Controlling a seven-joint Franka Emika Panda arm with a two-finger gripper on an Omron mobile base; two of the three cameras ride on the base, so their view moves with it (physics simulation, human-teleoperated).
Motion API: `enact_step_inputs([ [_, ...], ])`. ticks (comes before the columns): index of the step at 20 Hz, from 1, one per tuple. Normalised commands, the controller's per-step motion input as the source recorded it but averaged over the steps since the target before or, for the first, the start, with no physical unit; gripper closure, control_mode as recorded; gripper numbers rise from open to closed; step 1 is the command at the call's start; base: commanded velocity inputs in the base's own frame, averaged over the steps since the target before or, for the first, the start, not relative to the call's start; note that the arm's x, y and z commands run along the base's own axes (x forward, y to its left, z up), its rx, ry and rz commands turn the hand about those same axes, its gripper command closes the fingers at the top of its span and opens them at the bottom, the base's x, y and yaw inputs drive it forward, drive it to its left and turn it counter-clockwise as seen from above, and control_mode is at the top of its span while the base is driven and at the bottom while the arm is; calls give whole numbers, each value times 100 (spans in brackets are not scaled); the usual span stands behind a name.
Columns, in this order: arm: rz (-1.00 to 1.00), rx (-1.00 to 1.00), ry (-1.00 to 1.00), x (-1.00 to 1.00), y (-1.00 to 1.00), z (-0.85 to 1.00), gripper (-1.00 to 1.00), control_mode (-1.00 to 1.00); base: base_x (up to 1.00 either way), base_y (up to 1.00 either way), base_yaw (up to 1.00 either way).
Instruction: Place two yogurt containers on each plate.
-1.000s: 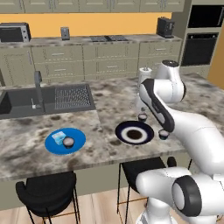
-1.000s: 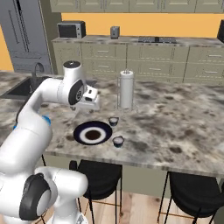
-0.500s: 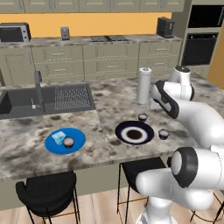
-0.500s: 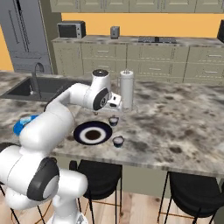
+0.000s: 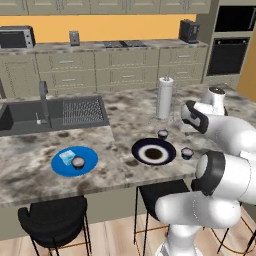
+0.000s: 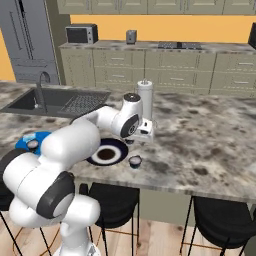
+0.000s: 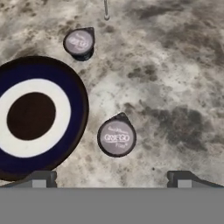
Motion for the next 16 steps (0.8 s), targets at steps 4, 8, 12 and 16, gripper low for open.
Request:
enact_step_inputs([
  [4,0,0,4,1,-6,-31,-100,-100,0,0,0],
  [8,0,0,2,1,-1,-28,-100,-100,0,0,0],
  [12,0,0,4,0,0,-31,-100,-100,0,0,0],
  [16,0,0,1,6,0,-41,-100,-100,0,0,0],
])
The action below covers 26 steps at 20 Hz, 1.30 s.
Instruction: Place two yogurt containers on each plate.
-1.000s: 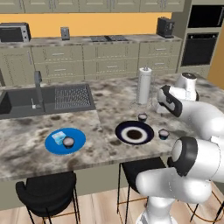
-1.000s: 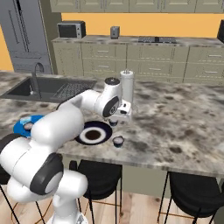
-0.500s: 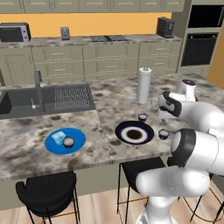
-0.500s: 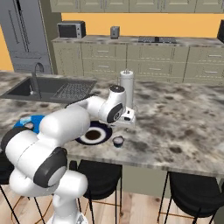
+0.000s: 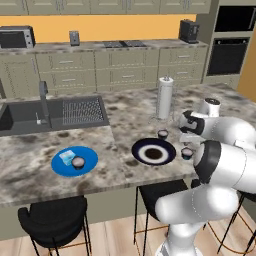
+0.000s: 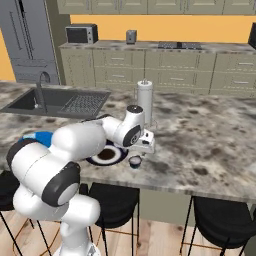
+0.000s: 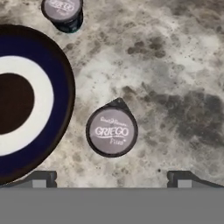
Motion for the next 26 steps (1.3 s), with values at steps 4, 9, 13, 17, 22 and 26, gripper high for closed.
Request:
enact_step_inputs([
  [4,0,0,3,22,0,-42,-100,-100,0,0,0],
  [9,0,0,1,17,0,-33,-100,-100,0,0,0],
  [13,0,0,1,7,-9,-26,-100,-100,0,0,0],
  [17,0,0,2,8,-3,-25,-100,-100,0,0,0],
  [22,0,0,3,15,0,-16,-100,-100,0,0,0],
  [26,0,0,2,27,0,-10,-100,-100,0,0,0],
])
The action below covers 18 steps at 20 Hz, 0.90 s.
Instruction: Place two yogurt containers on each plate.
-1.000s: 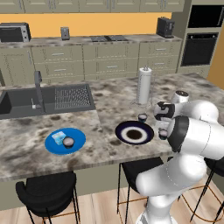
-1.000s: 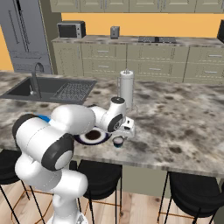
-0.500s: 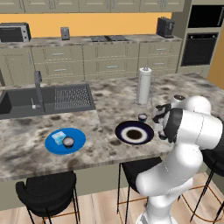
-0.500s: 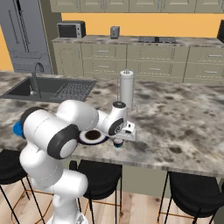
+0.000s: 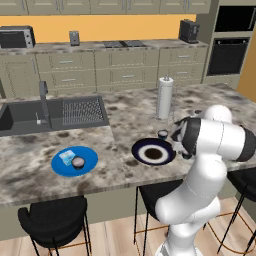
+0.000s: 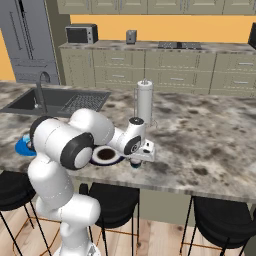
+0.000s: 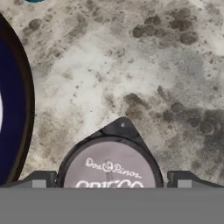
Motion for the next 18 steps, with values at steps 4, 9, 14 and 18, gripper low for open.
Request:
enact_step_inputs([
  [4,0,0,5,12,0,-8,-100,-100,0,0,0],
  [9,0,0,10,0,0,-9,-100,-100,0,0,0],
  [14,0,0,6,0,0,-6,-100,-100,0,0,0],
  [18,0,0,3,0,0,-2,100,-100,0,0,0],
])
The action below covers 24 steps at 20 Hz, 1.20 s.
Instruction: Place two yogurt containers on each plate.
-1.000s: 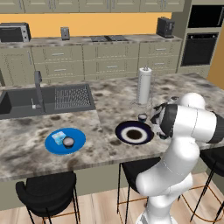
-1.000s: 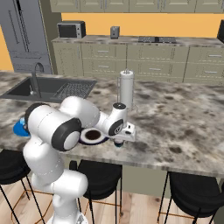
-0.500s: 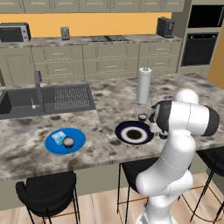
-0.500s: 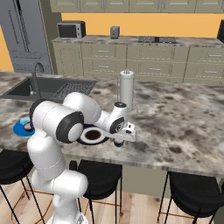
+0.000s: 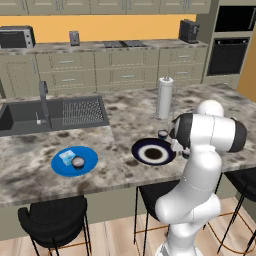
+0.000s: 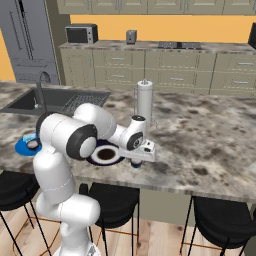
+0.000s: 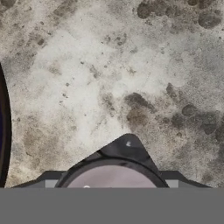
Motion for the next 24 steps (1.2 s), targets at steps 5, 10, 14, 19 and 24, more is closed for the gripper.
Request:
enact_step_inputs([
  [5,0,0,0,0,8,0,100,-100,0,0,0],
  [10,0,0,0,-1,12,28,100,-100,0,0,0],
  [14,0,0,0,-9,14,49,100,-100,0,0,0],
  [19,0,0,2,-11,48,38,100,-100,0,0,0],
  [24,0,0,2,-2,72,27,100,-100,0,0,0],
])
